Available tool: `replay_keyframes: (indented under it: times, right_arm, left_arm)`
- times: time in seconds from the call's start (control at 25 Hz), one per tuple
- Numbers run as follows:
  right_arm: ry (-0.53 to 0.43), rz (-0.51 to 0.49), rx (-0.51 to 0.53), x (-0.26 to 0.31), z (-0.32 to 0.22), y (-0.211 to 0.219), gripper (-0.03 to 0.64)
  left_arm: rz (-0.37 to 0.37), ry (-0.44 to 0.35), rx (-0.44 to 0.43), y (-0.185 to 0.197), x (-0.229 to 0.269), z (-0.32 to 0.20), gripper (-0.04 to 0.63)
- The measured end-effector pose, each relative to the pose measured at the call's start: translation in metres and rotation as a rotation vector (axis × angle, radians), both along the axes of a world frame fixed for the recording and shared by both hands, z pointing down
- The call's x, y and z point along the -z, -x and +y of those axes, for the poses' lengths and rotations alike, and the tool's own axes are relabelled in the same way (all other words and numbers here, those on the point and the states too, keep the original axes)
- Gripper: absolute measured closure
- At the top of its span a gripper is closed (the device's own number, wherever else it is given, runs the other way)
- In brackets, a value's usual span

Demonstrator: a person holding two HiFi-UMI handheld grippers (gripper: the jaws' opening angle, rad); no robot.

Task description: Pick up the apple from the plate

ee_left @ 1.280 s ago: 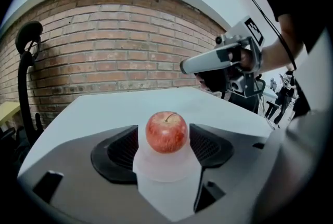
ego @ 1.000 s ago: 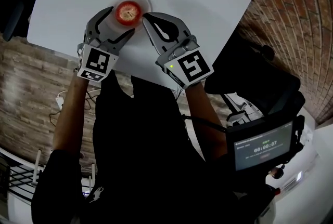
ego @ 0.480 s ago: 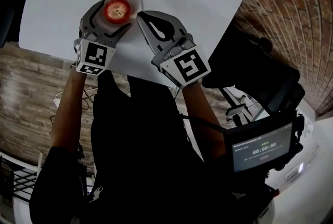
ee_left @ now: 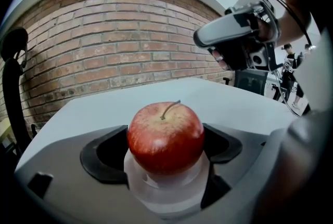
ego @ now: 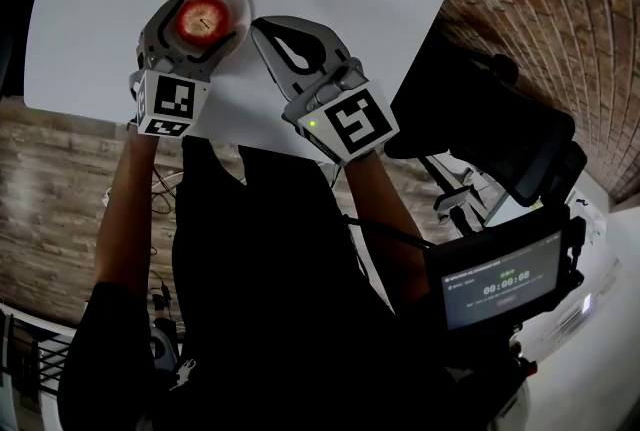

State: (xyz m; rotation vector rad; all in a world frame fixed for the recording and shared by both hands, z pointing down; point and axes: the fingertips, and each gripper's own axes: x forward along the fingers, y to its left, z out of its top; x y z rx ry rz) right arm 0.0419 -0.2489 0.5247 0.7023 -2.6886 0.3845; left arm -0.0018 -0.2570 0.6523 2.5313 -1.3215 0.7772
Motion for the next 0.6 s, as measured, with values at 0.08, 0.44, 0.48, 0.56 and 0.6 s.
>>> replay_keyframes:
  times: [0.08, 0.44, 0.48, 0.56, 0.6]
  right_arm:
    - [-0.001, -0.003, -0.006, 0.001, 0.000, -0.003, 0.614]
    - [-0.026, -0.016, -0.016, 0.008, -0.003, -0.009, 0.614]
    - [-0.031, -0.020, -0.016, 0.011, -0.003, -0.009, 0.614]
    - [-0.043, -0.027, -0.014, 0.018, -0.002, -0.007, 0.614]
    - [-0.048, -0.029, -0.011, 0.023, 0.000, -0.005, 0.614]
  left_arm:
    - [-0.012, -0.003, -0.009, -0.003, -0.001, 0.000, 0.181]
    - [0.005, -0.023, -0.005, -0.003, 0.012, -0.004, 0.183]
    - [0.007, -0.028, -0.004, -0.003, 0.016, -0.006, 0.183]
    - [0.014, -0.037, -0.005, -0.003, 0.028, -0.006, 0.183]
    - [0.021, -0.040, -0.006, -0.003, 0.036, -0.005, 0.183]
